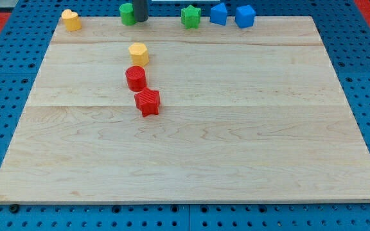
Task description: Push green circle slightly to the left
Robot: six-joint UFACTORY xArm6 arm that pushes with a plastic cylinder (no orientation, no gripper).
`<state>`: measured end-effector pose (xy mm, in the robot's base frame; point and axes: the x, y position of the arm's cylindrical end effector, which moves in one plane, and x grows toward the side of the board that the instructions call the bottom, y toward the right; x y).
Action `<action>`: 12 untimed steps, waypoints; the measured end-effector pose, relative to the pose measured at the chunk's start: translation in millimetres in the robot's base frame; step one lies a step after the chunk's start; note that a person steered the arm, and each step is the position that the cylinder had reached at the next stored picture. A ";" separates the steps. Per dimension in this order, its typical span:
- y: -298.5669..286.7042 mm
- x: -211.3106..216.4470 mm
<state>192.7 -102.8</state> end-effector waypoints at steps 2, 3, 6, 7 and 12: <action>-21.8 0.3; -18.6 -1.2; -16.5 5.9; -9.1 4.8; -9.1 71.7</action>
